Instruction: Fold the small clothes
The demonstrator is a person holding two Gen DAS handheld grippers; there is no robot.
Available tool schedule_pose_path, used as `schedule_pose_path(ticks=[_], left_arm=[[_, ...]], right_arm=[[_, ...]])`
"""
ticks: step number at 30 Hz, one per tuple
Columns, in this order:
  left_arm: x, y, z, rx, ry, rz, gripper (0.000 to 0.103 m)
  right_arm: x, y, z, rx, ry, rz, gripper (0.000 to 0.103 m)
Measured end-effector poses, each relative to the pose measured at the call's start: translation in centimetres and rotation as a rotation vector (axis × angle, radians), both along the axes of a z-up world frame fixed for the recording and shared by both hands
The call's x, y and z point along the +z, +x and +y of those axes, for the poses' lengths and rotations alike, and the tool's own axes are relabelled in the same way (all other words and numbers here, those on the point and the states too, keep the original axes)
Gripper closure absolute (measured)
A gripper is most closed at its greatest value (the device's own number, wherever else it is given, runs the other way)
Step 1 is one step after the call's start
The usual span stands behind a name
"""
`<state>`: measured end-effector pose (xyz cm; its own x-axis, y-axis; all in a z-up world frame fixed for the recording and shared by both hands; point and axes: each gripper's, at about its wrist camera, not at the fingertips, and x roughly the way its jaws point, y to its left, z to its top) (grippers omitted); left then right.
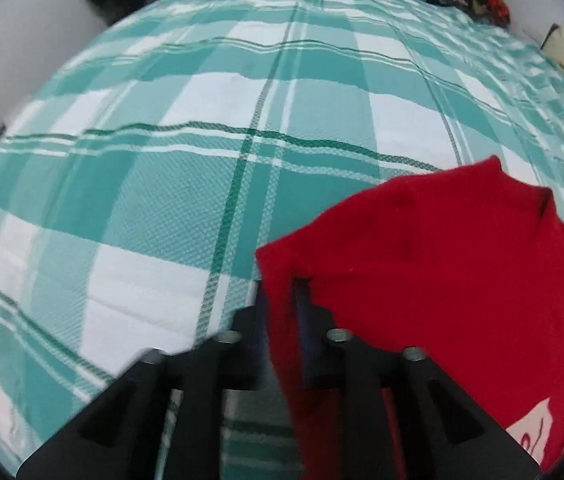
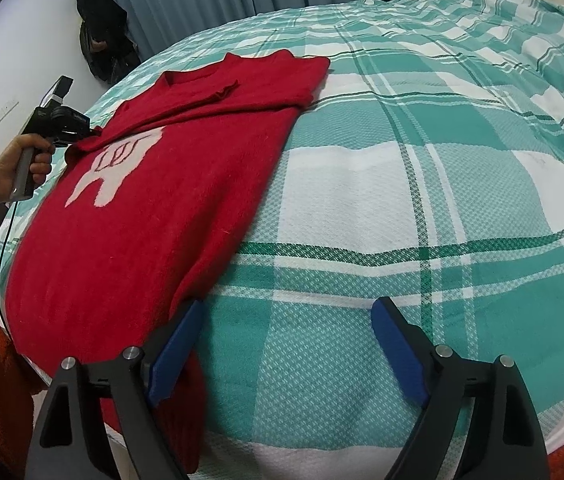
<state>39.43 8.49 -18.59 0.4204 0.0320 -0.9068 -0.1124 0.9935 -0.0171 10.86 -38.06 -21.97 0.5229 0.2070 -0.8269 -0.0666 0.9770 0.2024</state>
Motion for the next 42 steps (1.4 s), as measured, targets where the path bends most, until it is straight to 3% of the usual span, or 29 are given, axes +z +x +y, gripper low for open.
schedule_pose_path(ticks=[1,2,6,8,10,12,13,14,15,17,19,21,23,28,36,40,42], left_arm=[[0.5,-0.7,0.3,0.014,0.005,-0.002,0.035],[1.2,-1.3,0.7,0.028,0.016,-0.022,0.024],[4.9,-6.1,2.4,0.078,0.032,-0.162,0.027],[6.6,-8.8,1.9,0.035,0.031,-0.256,0.027],[6.9,-10.2,0.6,-0.023,0.04,-0.298,0.027],[5.3,-10.1,-1.3,-0.083,0.073,-0.259,0.027],[3.6,-9.0,-1.7,-0.08,0.094,-0.187,0.033],[1.8,-7.3,-1.6,-0.06,0.107,-0.09,0.048],[-0.3,-6.6,-1.2,-0.041,0.095,-0.001,0.053],[-0.9,-6.9,-0.4,-0.024,0.04,-0.012,0.05],[-0.1,-7.7,-0.4,-0.039,0.059,-0.003,0.042],[1.3,-9.4,-0.5,-0.093,0.109,-0.01,0.04],[2.5,-11.2,-0.3,-0.099,0.12,-0.035,0.03],[4.6,-19.6,0.8,-0.061,-0.074,-0.092,0.019],[2.5,-27.0,0.1,-0.01,-0.279,-0.005,0.019],[2.1,-28.8,-0.6,-0.062,-0.359,0.006,0.019],[1.9,-29.2,-1.2,-0.097,-0.374,0.01,0.019]], right_arm=[[0.0,0.0,-0.1,0.001,0.002,-0.001,0.017],[0.0,0.0,-0.1,0.002,0.002,-0.002,0.017],[0.3,-0.2,-0.3,0.001,0.007,0.001,0.017],[0.8,-0.2,-0.3,-0.007,-0.004,-0.004,0.018],[1.0,-0.3,-0.2,-0.009,-0.019,-0.013,0.018],[0.9,-0.3,-0.1,-0.01,-0.025,-0.01,0.018],[1.0,-0.4,-0.1,-0.012,-0.027,-0.01,0.018],[1.0,-0.5,-0.1,-0.014,-0.029,-0.009,0.018],[1.1,-0.6,-0.1,-0.015,-0.028,-0.008,0.018],[1.3,-1.0,-0.5,-0.027,-0.03,-0.006,0.018],[1.7,-1.5,-1.1,-0.053,-0.032,-0.014,0.018],[2.0,-1.7,-2.1,-0.091,-0.024,-0.028,0.018],[2.2,-1.5,-2.7,-0.121,-0.013,-0.032,0.018],[3.0,-1.1,-2.8,-0.129,0.012,-0.067,0.018],[4.2,-1.9,-2.3,-0.057,0.068,-0.099,0.018],[5.3,-2.4,-4.4,-0.055,0.242,-0.1,0.018],[5.2,-2.7,-4.9,-0.019,0.361,-0.071,0.024]])
